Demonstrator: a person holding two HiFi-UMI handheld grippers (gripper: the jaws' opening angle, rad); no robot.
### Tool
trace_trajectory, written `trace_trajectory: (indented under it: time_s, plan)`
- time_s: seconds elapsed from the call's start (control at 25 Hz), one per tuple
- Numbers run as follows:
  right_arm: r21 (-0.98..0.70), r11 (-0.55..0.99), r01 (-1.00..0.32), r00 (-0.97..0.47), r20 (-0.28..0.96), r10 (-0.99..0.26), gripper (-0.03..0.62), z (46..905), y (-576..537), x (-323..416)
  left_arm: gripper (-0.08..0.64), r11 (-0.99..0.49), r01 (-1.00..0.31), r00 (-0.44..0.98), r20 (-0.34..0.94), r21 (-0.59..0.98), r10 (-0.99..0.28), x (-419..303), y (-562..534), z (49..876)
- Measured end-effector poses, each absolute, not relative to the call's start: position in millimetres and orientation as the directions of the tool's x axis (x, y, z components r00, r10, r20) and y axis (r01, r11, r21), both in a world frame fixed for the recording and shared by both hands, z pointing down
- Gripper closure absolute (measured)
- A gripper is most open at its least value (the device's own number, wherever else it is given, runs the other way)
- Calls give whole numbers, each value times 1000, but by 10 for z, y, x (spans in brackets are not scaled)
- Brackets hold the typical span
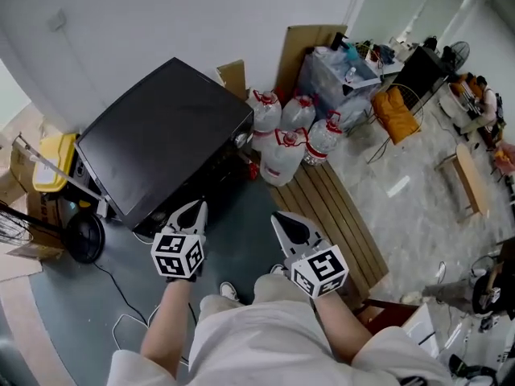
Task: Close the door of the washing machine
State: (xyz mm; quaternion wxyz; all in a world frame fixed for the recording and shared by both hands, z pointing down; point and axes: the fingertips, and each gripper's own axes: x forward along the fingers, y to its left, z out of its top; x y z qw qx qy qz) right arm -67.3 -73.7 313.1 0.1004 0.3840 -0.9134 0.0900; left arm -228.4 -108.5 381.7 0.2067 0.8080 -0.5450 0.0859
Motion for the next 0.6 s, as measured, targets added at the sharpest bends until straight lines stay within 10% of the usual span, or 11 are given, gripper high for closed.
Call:
trace_trajectory:
  time_s: [0.6]
  plan:
    - [-7, 785, -619, -783, 78, -617, 594, 2043, -1234, -182, 555, -384, -906, 390, -1, 176, -921, -1879, -1328, 1867]
